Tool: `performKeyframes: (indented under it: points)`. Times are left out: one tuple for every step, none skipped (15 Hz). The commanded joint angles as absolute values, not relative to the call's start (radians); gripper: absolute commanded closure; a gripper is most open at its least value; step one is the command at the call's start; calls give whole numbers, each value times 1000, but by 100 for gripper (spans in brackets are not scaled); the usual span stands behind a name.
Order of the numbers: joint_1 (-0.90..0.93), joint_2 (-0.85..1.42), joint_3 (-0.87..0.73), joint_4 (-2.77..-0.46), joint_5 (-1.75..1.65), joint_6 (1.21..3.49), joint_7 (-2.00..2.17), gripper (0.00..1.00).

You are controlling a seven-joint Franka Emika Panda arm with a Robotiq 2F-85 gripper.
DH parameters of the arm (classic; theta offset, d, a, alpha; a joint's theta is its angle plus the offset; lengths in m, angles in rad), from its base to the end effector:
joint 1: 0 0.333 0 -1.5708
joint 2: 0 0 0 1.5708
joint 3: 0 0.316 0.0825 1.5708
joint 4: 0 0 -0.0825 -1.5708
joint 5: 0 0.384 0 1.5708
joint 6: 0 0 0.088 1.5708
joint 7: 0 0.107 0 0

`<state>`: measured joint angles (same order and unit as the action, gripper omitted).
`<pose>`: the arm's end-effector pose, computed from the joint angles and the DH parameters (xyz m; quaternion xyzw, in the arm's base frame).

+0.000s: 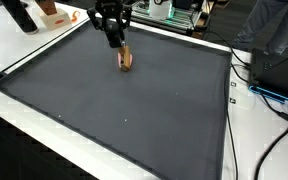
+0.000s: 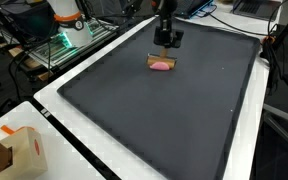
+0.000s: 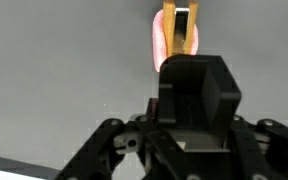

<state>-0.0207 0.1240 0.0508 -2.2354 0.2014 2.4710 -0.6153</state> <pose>0.5492 0.0159 0.3256 -0.9658 -0.2433 -0.0732 0.0510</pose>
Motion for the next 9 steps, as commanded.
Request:
performKeyframes:
  points:
    - [-34, 157, 67, -2253, 295, 2572, -672, 76]
    - [-37, 155, 68, -2254, 317, 2578, -683, 76]
    - [-39, 154, 70, -2254, 339, 2584, -692, 76]
    - [-41, 151, 72, -2255, 365, 2592, -704, 76]
    - [-42, 149, 73, -2257, 389, 2602, -715, 76]
    - [-41, 152, 75, -2259, 404, 2609, -726, 76]
    - [-40, 158, 76, -2262, 419, 2617, -736, 76]
    - [-36, 167, 77, -2264, 422, 2632, -736, 76]
    - [-33, 176, 83, -2265, 441, 2659, -748, 76]
